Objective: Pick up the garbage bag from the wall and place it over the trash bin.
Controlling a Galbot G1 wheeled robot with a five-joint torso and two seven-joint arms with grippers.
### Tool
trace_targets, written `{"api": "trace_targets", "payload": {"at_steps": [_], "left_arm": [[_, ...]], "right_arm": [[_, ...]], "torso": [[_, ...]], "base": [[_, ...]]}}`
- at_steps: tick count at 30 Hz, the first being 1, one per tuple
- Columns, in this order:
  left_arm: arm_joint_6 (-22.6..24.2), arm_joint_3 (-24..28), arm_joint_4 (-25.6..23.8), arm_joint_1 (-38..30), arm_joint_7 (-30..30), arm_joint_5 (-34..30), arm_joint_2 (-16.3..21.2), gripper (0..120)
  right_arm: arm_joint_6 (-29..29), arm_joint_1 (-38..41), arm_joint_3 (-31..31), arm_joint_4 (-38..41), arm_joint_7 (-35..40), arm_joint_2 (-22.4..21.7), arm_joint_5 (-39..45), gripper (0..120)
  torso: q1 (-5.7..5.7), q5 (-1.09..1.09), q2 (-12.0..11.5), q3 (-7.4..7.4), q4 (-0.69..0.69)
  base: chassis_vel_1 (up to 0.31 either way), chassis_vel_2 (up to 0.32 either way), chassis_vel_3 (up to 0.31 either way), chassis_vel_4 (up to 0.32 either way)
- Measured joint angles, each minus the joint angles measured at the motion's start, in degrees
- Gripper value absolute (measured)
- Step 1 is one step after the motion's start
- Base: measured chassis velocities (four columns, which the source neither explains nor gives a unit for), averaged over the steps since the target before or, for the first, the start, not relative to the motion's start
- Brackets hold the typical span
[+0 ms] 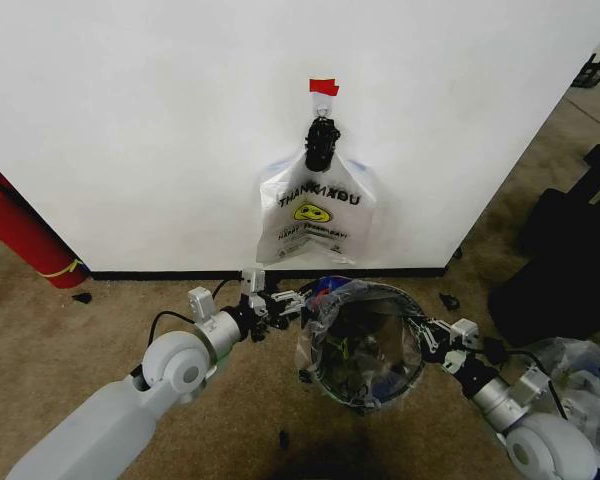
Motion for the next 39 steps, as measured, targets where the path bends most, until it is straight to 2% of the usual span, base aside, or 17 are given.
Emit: {"api": "trace_targets", "payload": {"at_steps": [7,12,18,23,30,35,39], "left_arm": [[0.04,2.08,2.34,-2.24,0.02,1.9,-0.48,100],[0.03,3.66,7.67,-5.07,-0.77,2.95,-2.54,99],[0.01,4.71,10.28,-7.05,-1.07,3.1,-3.38,98],[0.01,4.35,8.99,-6.69,-1.08,2.74,-2.88,98],[0.85,1.89,2.83,-4.06,-0.1,1.45,-0.1,100],[0.88,0.53,1.06,-2.96,0.17,1.29,1.18,100],[-1.35,-2.46,-0.71,-1.05,-1.81,1.25,1.15,100]], "right_arm": [[-0.09,-0.18,-0.07,0.65,-0.27,-0.01,-0.14,0],[-0.15,0.12,-0.32,0.88,-0.32,0.0,-0.12,0],[-0.16,0.41,-0.46,0.84,-0.3,0.1,-0.11,0],[-0.15,0.37,-0.46,0.68,-0.25,0.11,0.01,0],[-0.41,0.75,-0.78,0.3,0.61,0.26,1.05,0],[-1.93,0.75,-0.95,0.39,1.71,0.59,2.73,0],[-6.06,0.63,-1.67,1.82,8.41,1.28,5.63,0]], "torso": [[0.0,0.0,0.0,0.0,0.0],[0.0,0.0,0.0,0.0,0.0],[0.0,0.0,0.0,0.0,-0.01],[0.0,0.0,0.0,0.0,-0.01],[0.0,0.0,0.0,0.0,0.0],[0.0,0.0,0.0,0.0,0.0],[0.0,0.0,0.0,0.0,-0.01]], "base": [[0.0,0.0,0.0,0.0],[0.0,0.0,0.0,0.0],[0.0,0.0,0.0,0.0],[0.0,0.0,0.0,0.0],[0.0,0.0,0.0,0.0],[0.0,0.0,0.0,0.0],[0.0,0.0,0.0,0.0]]}}
